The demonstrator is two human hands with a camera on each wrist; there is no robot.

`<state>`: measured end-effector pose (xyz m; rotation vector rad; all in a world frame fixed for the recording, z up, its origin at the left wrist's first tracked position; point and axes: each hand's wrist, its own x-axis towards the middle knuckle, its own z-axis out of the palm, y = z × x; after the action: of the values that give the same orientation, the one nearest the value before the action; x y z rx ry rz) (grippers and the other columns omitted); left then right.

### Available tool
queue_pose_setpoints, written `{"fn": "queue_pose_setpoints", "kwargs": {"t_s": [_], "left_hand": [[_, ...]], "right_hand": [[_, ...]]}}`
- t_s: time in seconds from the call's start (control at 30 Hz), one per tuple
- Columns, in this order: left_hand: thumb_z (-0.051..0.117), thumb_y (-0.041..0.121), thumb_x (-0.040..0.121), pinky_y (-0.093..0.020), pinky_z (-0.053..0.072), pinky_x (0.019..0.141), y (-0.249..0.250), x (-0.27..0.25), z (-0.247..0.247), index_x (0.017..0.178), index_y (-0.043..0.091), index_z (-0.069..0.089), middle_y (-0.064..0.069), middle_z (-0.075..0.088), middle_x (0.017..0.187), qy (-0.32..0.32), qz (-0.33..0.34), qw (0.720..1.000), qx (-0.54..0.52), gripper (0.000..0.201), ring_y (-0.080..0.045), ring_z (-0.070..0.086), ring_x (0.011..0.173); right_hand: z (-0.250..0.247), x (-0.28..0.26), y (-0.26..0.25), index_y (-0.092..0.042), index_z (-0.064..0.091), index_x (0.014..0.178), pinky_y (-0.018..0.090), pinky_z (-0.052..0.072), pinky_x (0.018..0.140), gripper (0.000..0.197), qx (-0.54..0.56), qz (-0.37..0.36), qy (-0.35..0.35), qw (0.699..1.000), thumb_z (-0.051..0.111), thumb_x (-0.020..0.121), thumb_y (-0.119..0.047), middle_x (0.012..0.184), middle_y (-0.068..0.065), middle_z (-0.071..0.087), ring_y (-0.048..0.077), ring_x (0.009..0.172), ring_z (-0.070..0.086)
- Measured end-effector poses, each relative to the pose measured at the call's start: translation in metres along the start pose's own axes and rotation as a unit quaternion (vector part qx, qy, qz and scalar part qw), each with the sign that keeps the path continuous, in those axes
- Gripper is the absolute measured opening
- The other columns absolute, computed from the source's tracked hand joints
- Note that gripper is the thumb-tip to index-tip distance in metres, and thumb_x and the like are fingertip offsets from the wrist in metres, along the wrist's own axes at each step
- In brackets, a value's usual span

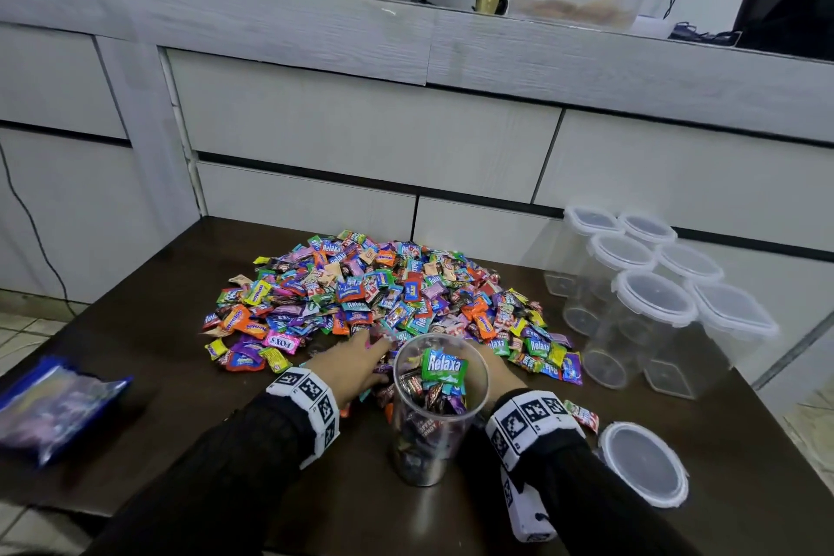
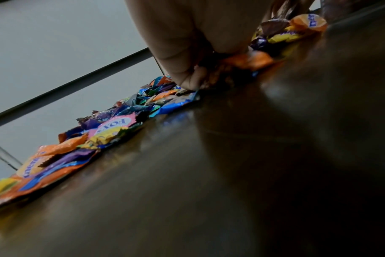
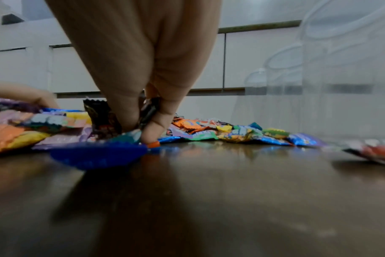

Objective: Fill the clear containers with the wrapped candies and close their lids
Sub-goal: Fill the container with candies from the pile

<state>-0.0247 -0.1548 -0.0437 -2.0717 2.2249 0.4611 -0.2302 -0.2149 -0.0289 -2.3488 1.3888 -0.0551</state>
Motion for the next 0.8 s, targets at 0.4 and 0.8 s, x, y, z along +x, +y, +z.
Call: {"fn": "queue_pose_setpoints", "kwargs": {"t_s": [0.4,0.8], "left_hand": [[0.047,0.040,0.100,-0.036,0.047,0.082,0.002,-0.017,-0.027,0.128,0.009,0.046,-0.014,0.064,0.103,0.085,0.000,0.992,-0.096,0.041,-0.029,0.062,0.096],[0.048,0.041,0.098,-0.025,0.032,0.053,0.037,-0.045,-0.112,0.102,0.013,0.052,-0.003,0.059,0.076,0.267,0.081,0.942,-0.186,0.029,-0.013,0.051,0.062]], "right_hand": [[-0.028,-0.026,0.015,-0.017,0.063,0.084,0.020,0.042,0.072,0.016,0.077,-0.021,0.107,0.991,0.065,0.081,-0.001,0.089,-0.005,0.064,0.013,0.086,0.058],[-0.109,-0.065,-0.015,-0.012,0.064,0.089,0.010,0.048,0.058,0.017,0.178,-0.127,0.222,0.950,0.063,0.083,0.004,0.083,-0.003,0.067,0.009,0.062,0.066]]}}
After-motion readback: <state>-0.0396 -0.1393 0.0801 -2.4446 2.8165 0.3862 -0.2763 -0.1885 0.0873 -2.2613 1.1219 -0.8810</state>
